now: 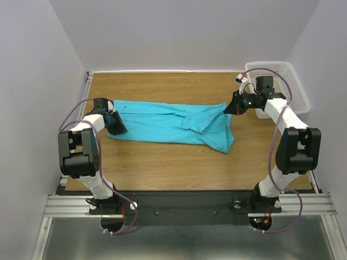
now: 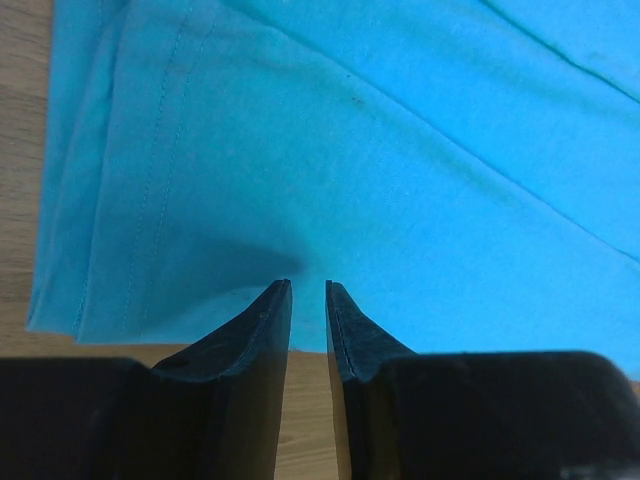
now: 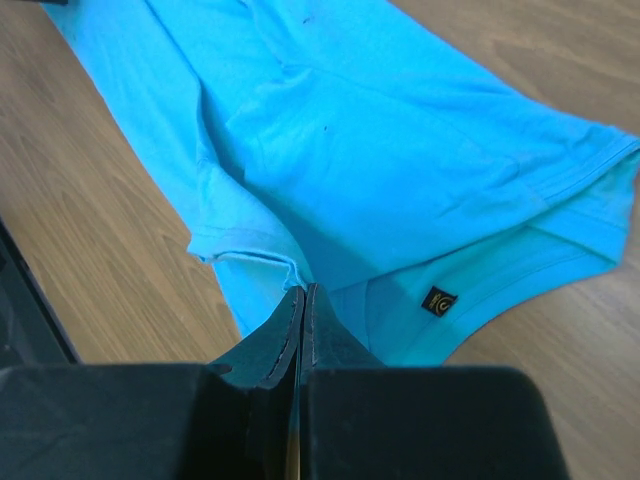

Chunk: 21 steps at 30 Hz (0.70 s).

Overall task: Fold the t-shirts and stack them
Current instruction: Fold the tshirt

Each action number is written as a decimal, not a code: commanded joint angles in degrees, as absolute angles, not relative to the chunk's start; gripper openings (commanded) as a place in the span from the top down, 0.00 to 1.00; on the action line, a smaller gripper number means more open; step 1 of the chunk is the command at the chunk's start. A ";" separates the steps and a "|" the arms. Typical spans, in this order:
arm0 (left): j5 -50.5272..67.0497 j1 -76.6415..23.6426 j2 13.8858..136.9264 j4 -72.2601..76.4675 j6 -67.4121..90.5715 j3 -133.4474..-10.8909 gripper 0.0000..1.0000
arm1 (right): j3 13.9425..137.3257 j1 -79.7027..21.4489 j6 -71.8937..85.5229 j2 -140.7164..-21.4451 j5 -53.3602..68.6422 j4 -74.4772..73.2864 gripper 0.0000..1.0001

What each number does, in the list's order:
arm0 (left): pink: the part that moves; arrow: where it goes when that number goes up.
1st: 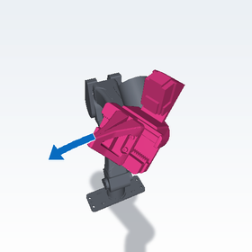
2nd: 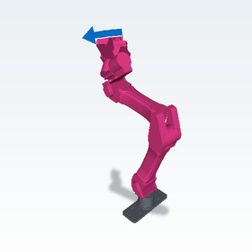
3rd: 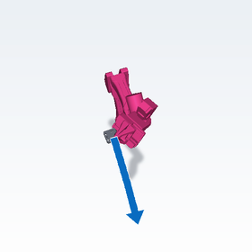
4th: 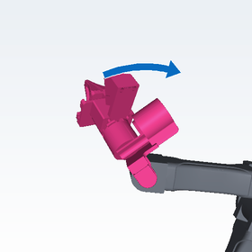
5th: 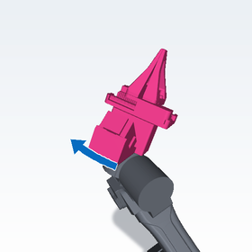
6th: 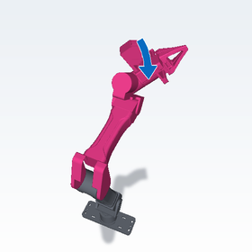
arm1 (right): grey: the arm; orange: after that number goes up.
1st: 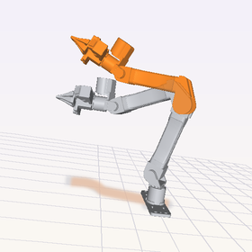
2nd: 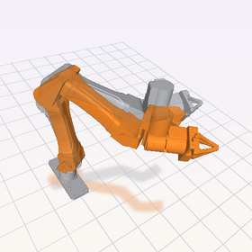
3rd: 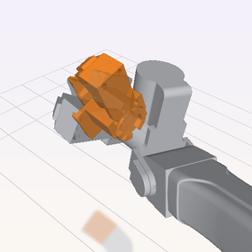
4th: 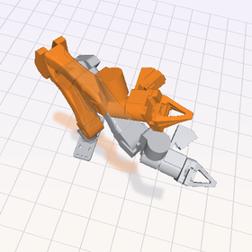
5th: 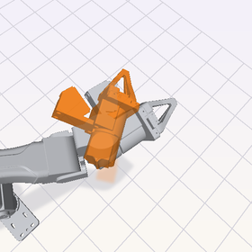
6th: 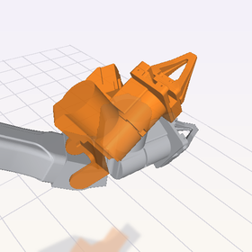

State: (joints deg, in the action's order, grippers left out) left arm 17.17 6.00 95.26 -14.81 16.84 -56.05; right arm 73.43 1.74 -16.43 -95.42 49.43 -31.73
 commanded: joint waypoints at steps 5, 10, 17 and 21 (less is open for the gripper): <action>16.17 5.98 95.89 -14.06 15.38 -55.20 0.69 | 79.80 0.18 -14.15 -99.49 46.85 -30.50 0.99; 15.82 5.98 96.24 -14.24 14.85 -54.93 0.69 | 81.47 -1.23 -13.45 -101.69 46.23 -30.50 0.99; 15.21 5.98 96.94 -14.06 14.41 -54.58 0.69 | 83.58 -2.72 -13.10 -103.36 45.26 -30.50 1.00; 15.20 5.89 97.47 -13.80 14.41 -54.32 0.69 | 85.25 -4.13 -13.01 -104.41 44.12 -30.59 0.99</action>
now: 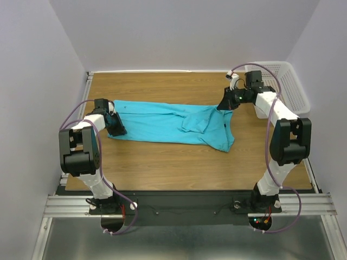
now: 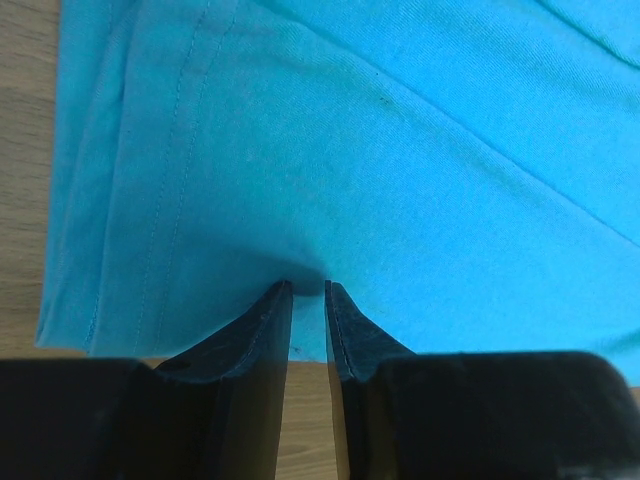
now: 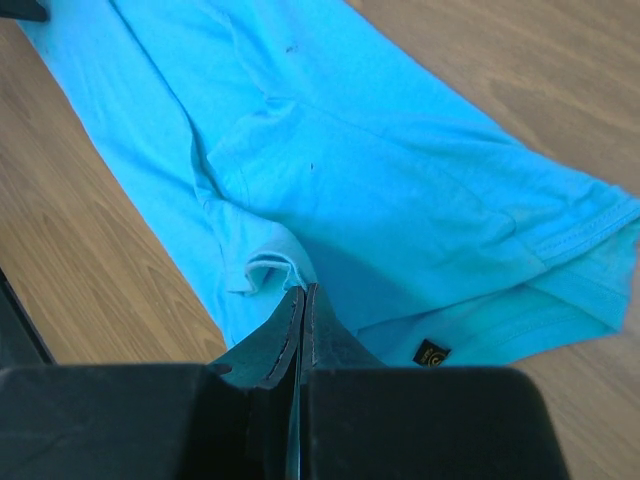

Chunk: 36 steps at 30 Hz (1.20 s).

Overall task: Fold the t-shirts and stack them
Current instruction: Fold the tshirt

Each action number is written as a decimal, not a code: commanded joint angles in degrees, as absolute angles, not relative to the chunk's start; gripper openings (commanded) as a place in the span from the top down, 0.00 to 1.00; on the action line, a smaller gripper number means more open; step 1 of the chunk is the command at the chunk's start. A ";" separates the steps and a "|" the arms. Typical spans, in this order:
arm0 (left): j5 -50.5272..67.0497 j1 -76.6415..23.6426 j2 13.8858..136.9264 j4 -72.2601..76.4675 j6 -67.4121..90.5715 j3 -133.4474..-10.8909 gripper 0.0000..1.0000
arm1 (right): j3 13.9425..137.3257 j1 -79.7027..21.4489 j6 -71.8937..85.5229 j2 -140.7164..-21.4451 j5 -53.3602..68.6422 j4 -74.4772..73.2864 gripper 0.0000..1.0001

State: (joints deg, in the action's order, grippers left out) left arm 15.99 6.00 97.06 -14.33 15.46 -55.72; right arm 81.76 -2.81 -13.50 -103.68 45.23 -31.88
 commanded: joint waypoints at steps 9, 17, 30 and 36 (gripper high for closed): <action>15.29 5.98 98.70 -13.54 14.24 -53.79 0.69 | 88.15 -6.06 -12.22 -106.61 41.49 -30.50 1.00; 15.38 5.98 99.05 -13.36 14.15 -53.61 0.69 | 90.52 -6.85 -11.60 -108.19 40.25 -30.50 0.99; 15.73 5.98 99.76 -13.54 13.97 -53.96 0.69 | 92.55 -8.17 -11.34 -111.09 38.94 -30.59 0.99; 15.91 5.98 99.84 -13.45 13.89 -54.05 0.69 | 91.76 -8.17 -11.60 -111.09 37.97 -30.59 0.99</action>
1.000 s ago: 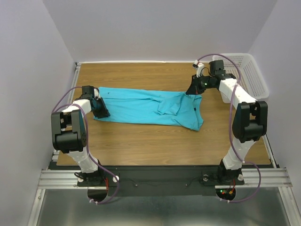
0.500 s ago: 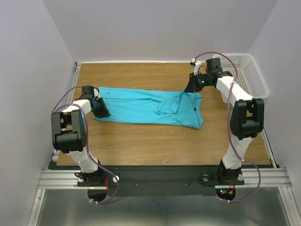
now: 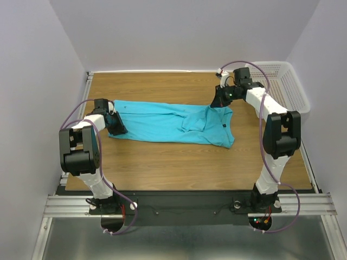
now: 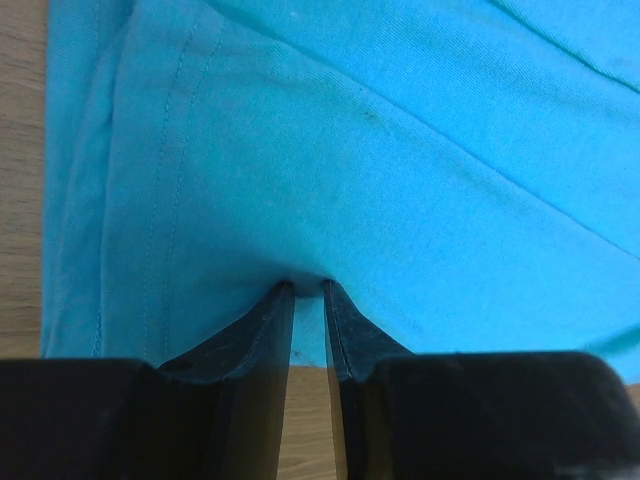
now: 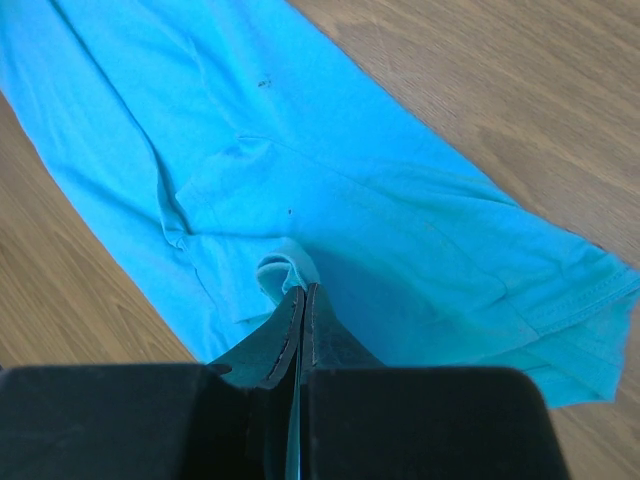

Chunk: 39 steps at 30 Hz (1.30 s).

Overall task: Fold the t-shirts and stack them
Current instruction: Fold the tshirt

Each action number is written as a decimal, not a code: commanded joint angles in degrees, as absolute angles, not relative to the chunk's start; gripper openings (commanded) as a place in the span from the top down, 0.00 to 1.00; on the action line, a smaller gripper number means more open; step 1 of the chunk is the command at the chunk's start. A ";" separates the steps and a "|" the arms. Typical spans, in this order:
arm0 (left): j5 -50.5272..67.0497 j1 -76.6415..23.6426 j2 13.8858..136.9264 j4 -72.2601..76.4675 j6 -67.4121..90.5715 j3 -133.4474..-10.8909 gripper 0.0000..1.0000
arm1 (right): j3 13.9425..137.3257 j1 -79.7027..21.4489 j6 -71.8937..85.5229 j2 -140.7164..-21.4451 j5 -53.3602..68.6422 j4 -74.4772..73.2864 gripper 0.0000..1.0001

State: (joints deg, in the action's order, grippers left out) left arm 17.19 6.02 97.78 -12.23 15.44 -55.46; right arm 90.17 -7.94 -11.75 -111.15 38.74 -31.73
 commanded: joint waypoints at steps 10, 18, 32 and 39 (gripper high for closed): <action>16.17 5.89 99.93 -13.54 13.89 -53.96 0.69 | 92.64 -8.35 -11.34 -111.80 37.36 -30.59 1.00; 16.35 5.89 99.76 -13.54 13.89 -54.05 0.69 | 91.93 -8.44 -11.34 -111.97 34.46 -30.59 0.99; 16.70 5.98 99.58 -13.45 13.89 -54.14 0.69 | 91.23 -8.35 -7.65 -111.89 18.90 -26.02 0.51; 17.23 5.89 97.91 -13.62 13.80 -54.93 0.69 | 86.84 -8.79 -23.35 -106.26 47.26 -30.30 0.57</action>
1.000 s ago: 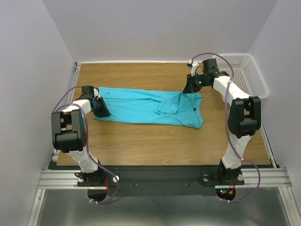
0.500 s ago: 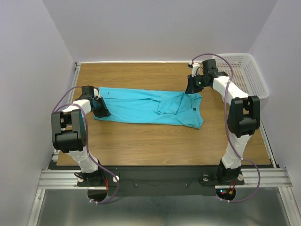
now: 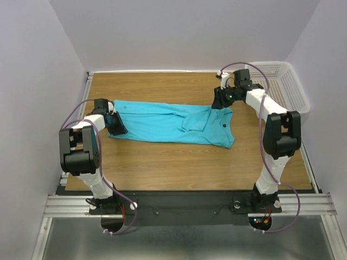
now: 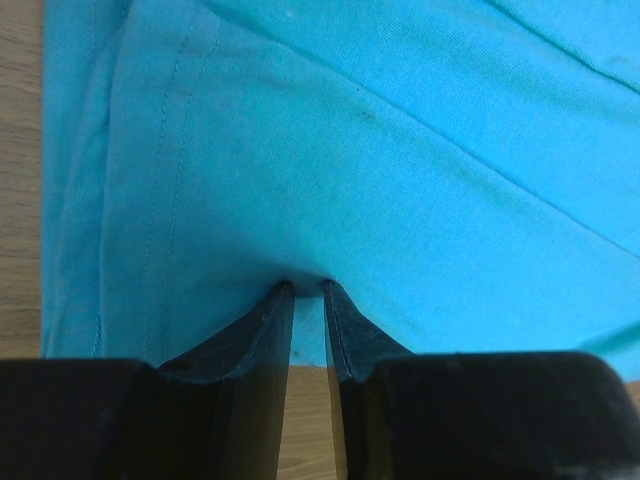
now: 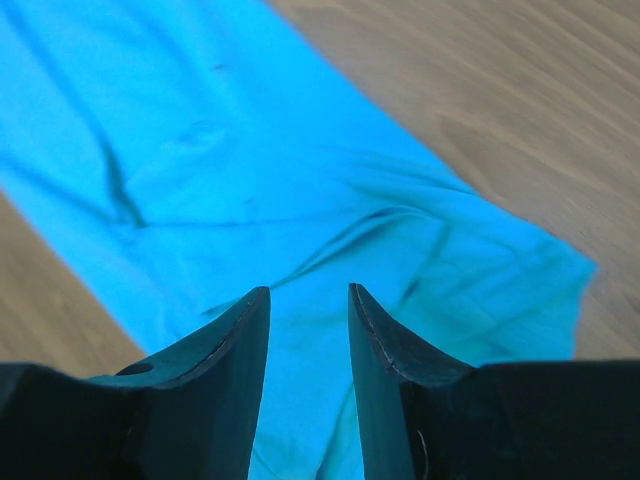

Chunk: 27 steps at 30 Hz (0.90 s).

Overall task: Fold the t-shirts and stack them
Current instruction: Fold the tshirt

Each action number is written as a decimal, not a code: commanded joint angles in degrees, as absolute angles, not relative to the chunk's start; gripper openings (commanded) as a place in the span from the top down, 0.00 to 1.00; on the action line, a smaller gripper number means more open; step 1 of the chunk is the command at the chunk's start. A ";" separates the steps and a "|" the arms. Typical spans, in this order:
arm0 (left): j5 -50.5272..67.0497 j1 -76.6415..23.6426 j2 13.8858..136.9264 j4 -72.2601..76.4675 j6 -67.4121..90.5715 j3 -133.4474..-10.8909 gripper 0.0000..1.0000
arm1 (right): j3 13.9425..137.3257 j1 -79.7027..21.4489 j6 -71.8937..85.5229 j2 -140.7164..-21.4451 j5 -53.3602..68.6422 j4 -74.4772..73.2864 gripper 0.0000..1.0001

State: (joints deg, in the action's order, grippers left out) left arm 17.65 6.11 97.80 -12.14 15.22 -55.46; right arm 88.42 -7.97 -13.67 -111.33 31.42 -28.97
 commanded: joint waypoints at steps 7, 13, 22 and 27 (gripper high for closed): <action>17.05 5.98 92.29 -15.55 14.24 -57.83 0.53 | 77.36 -14.32 -54.29 -103.01 49.92 -39.46 0.51; 17.57 6.33 87.11 -16.26 15.91 -61.34 0.35 | 79.01 -17.13 -55.73 -105.63 43.34 -39.03 0.51; 17.23 8.43 74.82 -14.59 18.02 -59.77 0.31 | 80.24 -19.60 -52.12 -109.07 36.74 -35.86 0.50; 19.07 11.42 68.74 -15.55 17.58 -58.01 0.30 | 80.42 -21.00 -51.24 -110.91 35.25 -35.33 0.50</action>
